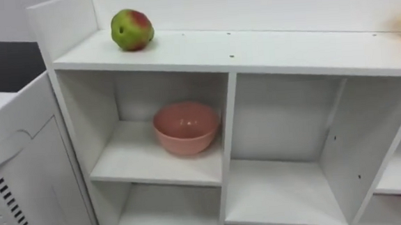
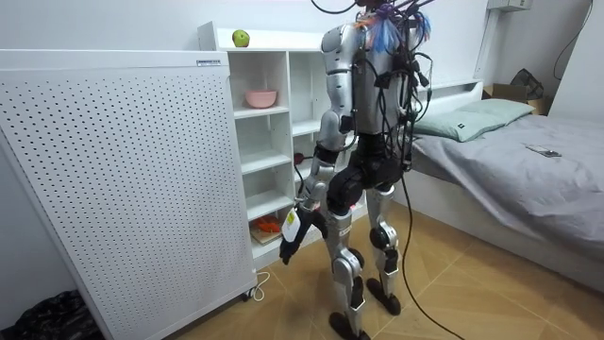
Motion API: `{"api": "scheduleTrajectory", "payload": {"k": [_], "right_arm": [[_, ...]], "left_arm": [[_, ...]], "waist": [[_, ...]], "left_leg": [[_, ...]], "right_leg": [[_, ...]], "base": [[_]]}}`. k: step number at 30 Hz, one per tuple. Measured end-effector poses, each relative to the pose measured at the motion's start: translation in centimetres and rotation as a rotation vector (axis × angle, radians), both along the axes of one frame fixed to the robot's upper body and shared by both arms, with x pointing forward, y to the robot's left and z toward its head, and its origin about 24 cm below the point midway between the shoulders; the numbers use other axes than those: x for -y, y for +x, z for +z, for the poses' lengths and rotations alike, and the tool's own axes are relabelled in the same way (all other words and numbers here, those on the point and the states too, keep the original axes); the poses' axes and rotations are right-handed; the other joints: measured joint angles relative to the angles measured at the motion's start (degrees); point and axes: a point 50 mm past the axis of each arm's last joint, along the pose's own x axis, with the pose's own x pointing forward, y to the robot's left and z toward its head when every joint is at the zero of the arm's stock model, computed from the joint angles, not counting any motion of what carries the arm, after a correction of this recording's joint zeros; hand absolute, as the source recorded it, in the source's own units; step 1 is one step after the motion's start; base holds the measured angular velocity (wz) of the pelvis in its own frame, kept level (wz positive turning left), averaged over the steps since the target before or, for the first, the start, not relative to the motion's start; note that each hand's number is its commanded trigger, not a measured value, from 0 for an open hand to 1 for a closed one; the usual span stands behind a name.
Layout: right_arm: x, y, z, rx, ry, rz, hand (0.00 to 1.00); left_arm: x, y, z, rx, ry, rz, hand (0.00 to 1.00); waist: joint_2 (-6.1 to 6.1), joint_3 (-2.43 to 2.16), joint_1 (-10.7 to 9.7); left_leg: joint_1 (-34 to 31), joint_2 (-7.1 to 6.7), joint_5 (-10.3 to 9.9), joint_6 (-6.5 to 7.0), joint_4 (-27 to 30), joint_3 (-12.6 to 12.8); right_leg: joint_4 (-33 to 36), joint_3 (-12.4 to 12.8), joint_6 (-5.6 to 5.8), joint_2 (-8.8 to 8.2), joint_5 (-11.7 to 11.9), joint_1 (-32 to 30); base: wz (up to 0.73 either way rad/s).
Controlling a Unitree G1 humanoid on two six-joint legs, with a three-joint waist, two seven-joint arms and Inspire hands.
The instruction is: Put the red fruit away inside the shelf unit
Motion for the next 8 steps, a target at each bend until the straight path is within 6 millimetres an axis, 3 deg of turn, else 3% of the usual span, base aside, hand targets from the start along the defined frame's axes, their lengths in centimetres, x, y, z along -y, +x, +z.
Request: {"api": "scheduleTrajectory", "payload": {"k": [8], "right_arm": [[-0.21, -0.87, -0.21, -0.022, -0.033, 0.016, 0.0]], "left_arm": [[0.56, 0.11, -0.2, -0.038, -0.002, 0.003, 0.0]], "waist": [[0.5, 0.17, -0.46]], "left_leg": [[2.35, 0.29, -0.22, -0.04, -0.92, 0.33]], "right_leg": [[-0.72, 2.51, -0.04, 0.62, 0.33, 2.24]], "base": [[-0.01]]}}
